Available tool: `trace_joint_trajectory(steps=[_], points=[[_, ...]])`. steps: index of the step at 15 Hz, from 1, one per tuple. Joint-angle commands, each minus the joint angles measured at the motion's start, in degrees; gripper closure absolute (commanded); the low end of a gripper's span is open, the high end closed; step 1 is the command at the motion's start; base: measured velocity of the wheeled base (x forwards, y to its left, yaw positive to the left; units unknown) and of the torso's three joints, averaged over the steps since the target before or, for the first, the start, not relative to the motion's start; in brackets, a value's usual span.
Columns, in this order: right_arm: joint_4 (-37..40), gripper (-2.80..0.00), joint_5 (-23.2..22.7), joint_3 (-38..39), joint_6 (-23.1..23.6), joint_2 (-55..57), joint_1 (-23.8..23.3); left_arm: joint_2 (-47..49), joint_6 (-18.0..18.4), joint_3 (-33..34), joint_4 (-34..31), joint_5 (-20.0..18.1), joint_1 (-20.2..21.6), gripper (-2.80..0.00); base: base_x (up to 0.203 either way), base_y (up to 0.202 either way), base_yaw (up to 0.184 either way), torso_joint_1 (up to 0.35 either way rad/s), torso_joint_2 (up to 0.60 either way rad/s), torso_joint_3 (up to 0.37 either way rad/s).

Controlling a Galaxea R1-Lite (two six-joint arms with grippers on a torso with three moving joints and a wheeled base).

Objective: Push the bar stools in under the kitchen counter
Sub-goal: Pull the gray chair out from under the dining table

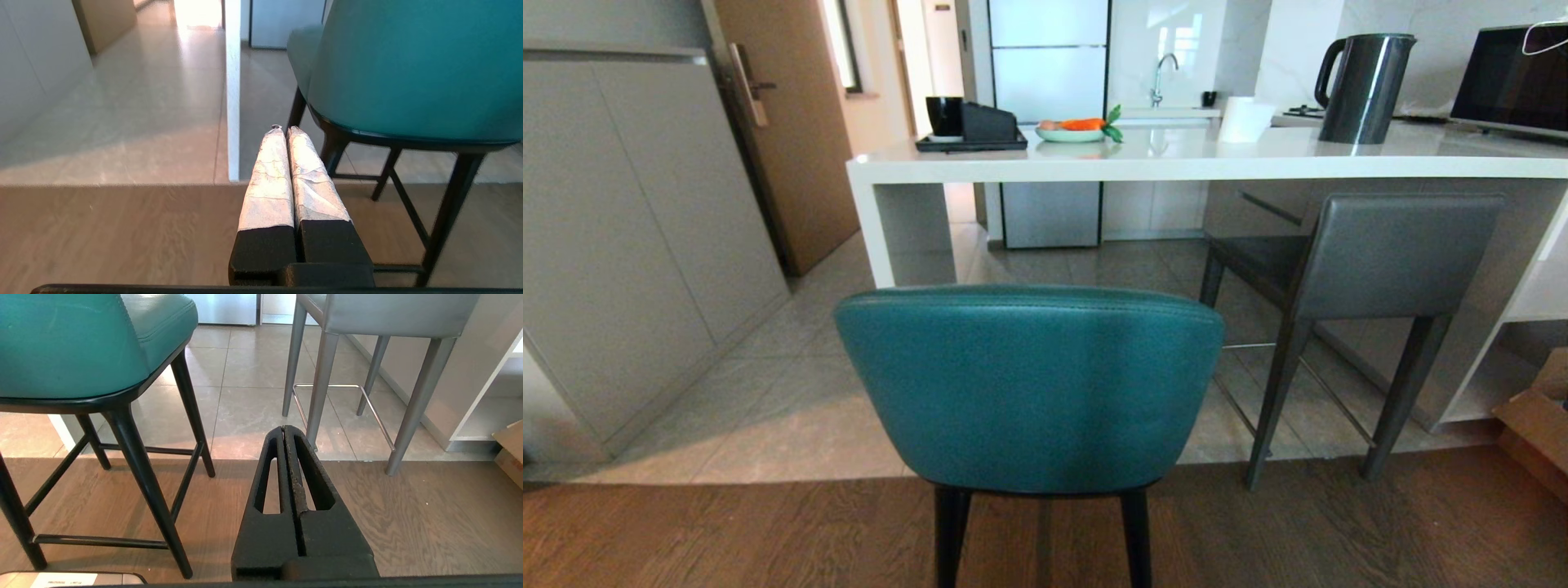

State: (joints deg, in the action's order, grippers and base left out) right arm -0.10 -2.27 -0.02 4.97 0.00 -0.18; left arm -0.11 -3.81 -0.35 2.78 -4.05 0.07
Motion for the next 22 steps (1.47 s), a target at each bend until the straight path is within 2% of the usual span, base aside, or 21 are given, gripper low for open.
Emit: trace_joint_trajectory(steps=[1,3,5,6,8,10,11,12,13,14,15,17,19,22], points=[[0.1,0.0,-0.11,0.29,0.44,0.09,0.01,0.2,1.09,0.09,-0.15,-0.08,0.01,0.0,0.0,0.0,0.0,0.0,0.0,0.0],[0.1,0.0,-0.28,0.29,0.74,0.09,0.01,0.2,2.08,-0.1,-0.24,-0.02,0.1,0.0,0.0,0.0,0.0,0.0,0.0,0.0],[0.1,0.0,-0.2,0.29,0.56,0.09,0.01,0.2,8.71,-0.47,-0.36,0.58,0.02,0.0,0.0,0.0,0.0,0.0,0.0,0.0],[0.1,0.0,-0.2,0.29,0.48,0.09,0.01,0.2,9.86,-0.71,-0.81,-0.19,0.02,0.0,0.0,0.0,0.0,0.0,0.0,0.0],[0.1,0.0,-0.11,0.29,0.57,0.09,0.01,0.2,8.68,-2.17,-6.21,-0.18,0.01,0.0,0.0,0.0,0.0,0.0,0.0,0.0],[0.1,0.0,0.63,0.29,0.3,0.09,0.01,0.12,3.36,-2.55,-7.1,2.64,-0.07,0.0,0.0,0.0,0.0,0.0,0.0,0.0],[0.1,0.0,1.04,0.29,0.13,0.09,0.01,0.11,4.61,-2.57,-7.15,3.79,0.02,0.0,0.0,0.0,0.0,0.0,0.0,0.0],[0.1,0.0,1.12,0.29,-0.05,0.09,0.01,0.12,9.58,-2.29,-7.35,3.87,0.03,0.0,0.0,0.0,0.0,0.0,0.0,0.0],[0.1,0.0,1.12,0.29,-0.05,0.09,0.01,0.5,12.49,-2.36,-9.62,2.1,-0.03,0.0,0.0,0.0,0.0,0.0,0.0,0.0],[0.1,0.0,1.12,0.29,-0.05,0.09,0.01,1.43,12.1,-3.4,-13.55,0.91,-0.06,0.0,0.0,0.0,0.0,0.0,0.0,0.0],[0.1,0.0,1.21,0.29,-0.23,0.09,0.01,1.06,11.46,-3.61,-14.01,1.13,-0.12,0.0,0.0,0.0,0.0,0.0,0.0,0.0],[0.01,0.0,1.3,0.29,-0.51,0.09,0.01,0.08,7.56,-2.32,-9.63,2.01,-0.05,0.0,0.0,0.0,0.0,0.0,0.0,0.0],[0.1,0.0,0.86,0.29,1.0,0.09,0.05,0.11,8.54,-2.11,-9.11,2.01,-0.07,0.0,0.0,0.0,0.0,0.0,0.0,0.0],[0.01,0.0,1.58,0.29,-1.81,0.09,0.01,0.11,7.77,-2.11,-9.11,2.03,-0.07,0.0,0.0,0.0,0.0,0.0,0.0,0.0]])
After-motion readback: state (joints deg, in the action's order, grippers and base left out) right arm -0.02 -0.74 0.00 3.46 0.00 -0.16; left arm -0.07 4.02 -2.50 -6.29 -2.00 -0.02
